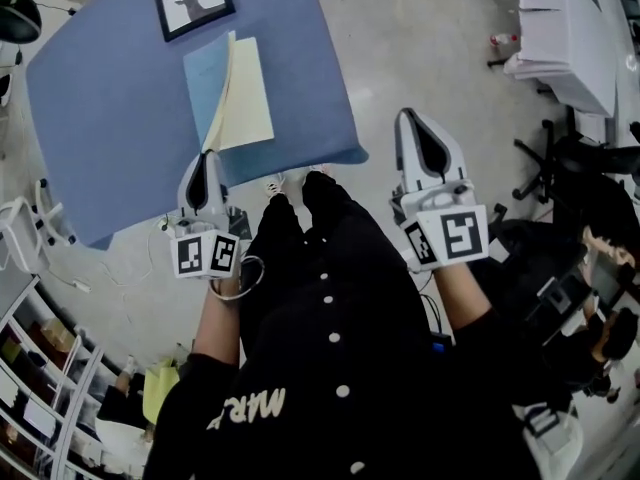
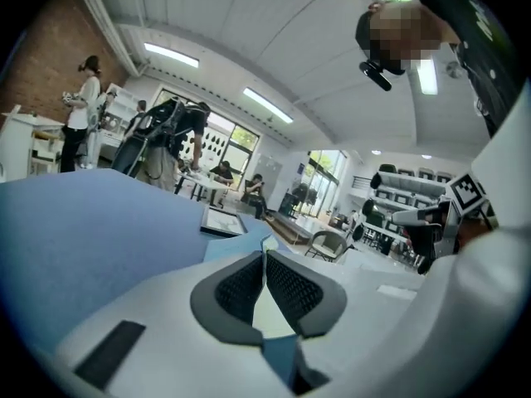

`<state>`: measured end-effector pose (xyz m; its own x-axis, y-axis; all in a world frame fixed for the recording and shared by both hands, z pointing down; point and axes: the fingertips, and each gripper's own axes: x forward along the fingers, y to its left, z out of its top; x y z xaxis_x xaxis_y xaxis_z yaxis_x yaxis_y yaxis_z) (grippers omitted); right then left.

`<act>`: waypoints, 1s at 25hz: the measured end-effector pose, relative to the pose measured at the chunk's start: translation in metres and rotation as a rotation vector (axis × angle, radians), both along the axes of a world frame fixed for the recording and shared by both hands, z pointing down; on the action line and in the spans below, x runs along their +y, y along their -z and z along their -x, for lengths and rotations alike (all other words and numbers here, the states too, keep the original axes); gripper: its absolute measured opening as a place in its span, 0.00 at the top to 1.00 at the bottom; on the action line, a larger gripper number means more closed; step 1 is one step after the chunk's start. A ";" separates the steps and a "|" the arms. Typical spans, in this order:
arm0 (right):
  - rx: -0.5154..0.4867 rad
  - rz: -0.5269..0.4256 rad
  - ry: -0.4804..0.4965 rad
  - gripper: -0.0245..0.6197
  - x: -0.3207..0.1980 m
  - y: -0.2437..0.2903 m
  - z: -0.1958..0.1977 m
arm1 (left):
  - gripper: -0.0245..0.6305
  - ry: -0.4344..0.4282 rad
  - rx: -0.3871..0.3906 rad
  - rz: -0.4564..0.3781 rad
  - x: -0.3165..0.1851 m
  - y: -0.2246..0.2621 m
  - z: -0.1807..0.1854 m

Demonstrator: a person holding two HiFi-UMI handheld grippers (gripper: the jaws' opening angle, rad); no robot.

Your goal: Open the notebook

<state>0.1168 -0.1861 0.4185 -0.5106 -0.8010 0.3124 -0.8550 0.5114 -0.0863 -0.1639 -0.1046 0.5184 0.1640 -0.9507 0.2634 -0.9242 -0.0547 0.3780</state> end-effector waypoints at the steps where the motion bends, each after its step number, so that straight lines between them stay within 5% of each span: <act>1: 0.000 -0.004 0.010 0.95 -0.001 0.002 0.005 | 0.94 0.032 0.016 -0.007 0.003 0.003 0.011; 13: 0.015 -0.025 0.102 0.95 -0.003 0.014 0.058 | 0.94 0.306 0.143 -0.036 0.035 0.004 0.123; 25: 0.030 -0.017 0.111 0.95 0.000 0.008 0.063 | 0.94 0.410 0.279 0.056 0.051 -0.045 0.180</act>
<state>0.0540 -0.1858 0.4101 -0.5868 -0.7458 0.3154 -0.7954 0.6038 -0.0520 -0.3437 -0.0540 0.5631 -0.1487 -0.9373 0.3153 -0.7289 0.3194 0.6056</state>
